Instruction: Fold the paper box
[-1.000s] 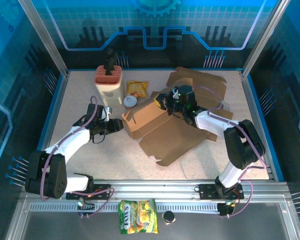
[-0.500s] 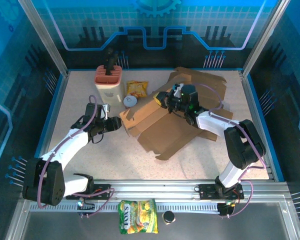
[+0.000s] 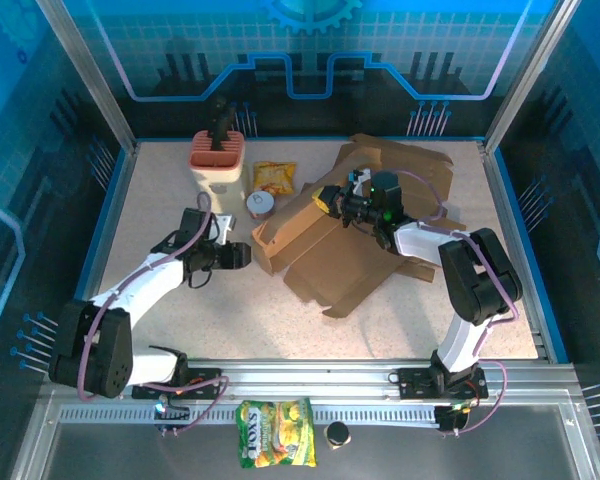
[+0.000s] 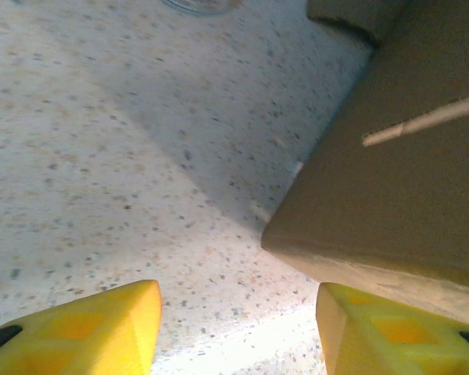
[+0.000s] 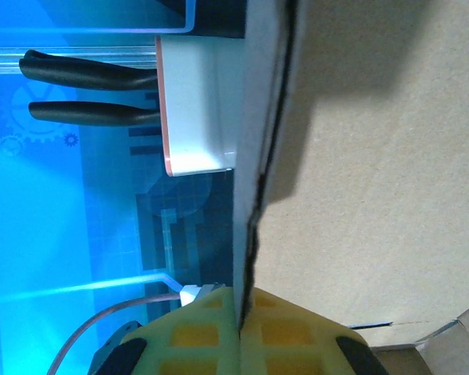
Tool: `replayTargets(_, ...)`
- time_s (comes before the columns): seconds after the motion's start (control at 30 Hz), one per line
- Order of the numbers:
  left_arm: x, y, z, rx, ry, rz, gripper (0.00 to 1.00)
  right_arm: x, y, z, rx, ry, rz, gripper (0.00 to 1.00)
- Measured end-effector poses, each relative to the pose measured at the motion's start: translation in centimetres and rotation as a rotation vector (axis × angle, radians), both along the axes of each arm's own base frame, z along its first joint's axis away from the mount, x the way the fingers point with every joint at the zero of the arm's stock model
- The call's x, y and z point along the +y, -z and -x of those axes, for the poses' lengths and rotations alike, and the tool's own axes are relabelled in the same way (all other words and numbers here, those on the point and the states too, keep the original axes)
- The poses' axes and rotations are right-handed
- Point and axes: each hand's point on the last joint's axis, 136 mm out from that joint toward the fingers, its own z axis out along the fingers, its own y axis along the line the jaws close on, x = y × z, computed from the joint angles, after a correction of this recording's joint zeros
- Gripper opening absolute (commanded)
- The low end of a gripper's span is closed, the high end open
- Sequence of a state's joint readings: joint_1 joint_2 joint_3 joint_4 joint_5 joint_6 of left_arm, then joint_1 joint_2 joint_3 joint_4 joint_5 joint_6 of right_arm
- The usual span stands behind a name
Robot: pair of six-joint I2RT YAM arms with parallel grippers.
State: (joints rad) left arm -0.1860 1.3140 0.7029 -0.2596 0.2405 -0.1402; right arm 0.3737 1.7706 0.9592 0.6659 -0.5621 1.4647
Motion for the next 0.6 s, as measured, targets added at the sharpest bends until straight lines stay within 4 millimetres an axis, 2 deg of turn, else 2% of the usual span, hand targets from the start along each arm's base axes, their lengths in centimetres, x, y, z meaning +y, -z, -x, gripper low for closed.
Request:
replayTargets(0.13, -1.5, 0.3, 0.5, -0.003, 0.081, -0.010, 0.57, 0.1, 0.2, 0.0, -0.001, -0.005, -0.002, 0.00)
replayTargets(0.33, -2.1, 0.4, 0.4, -0.014, 0.131, -0.026, 0.56, 0.1, 0.1, 0.0, -0.006, -0.008, -0.005, 0.00)
replayTargets(0.6, -5.0, 0.2, 1.0, -0.052, 0.272, -0.057, 0.51, 0.2, 0.7, -0.3, 0.000, -0.007, -0.009, 0.00)
